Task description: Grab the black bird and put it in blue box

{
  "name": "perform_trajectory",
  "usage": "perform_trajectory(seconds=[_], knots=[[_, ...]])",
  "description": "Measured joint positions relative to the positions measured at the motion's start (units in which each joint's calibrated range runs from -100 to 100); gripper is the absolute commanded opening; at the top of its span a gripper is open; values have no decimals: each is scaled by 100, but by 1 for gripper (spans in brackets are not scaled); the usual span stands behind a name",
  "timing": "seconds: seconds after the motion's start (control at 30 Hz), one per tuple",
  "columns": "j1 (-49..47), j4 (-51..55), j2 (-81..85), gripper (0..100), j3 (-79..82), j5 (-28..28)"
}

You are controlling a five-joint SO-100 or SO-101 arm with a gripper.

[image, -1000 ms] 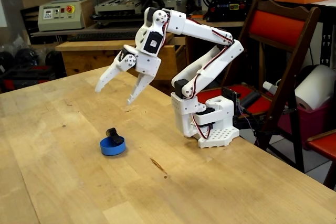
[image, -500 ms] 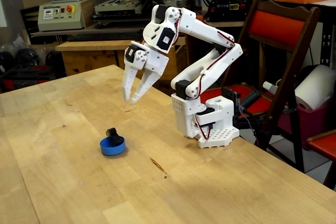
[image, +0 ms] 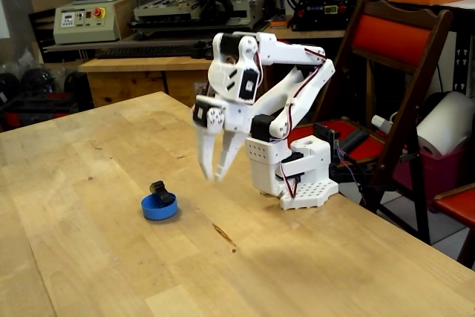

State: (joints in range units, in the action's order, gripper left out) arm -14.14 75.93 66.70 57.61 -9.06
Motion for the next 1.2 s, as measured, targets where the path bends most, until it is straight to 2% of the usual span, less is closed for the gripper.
perform_trajectory(seconds=[0.33,0.63,0.83,1.2], knots=[[161,-1104,0,4,1175,-5],[1121,-1911,-9,4,1193,200],[1656,-2023,-9,4,1193,493],[1714,-2023,-9,4,1193,586]])
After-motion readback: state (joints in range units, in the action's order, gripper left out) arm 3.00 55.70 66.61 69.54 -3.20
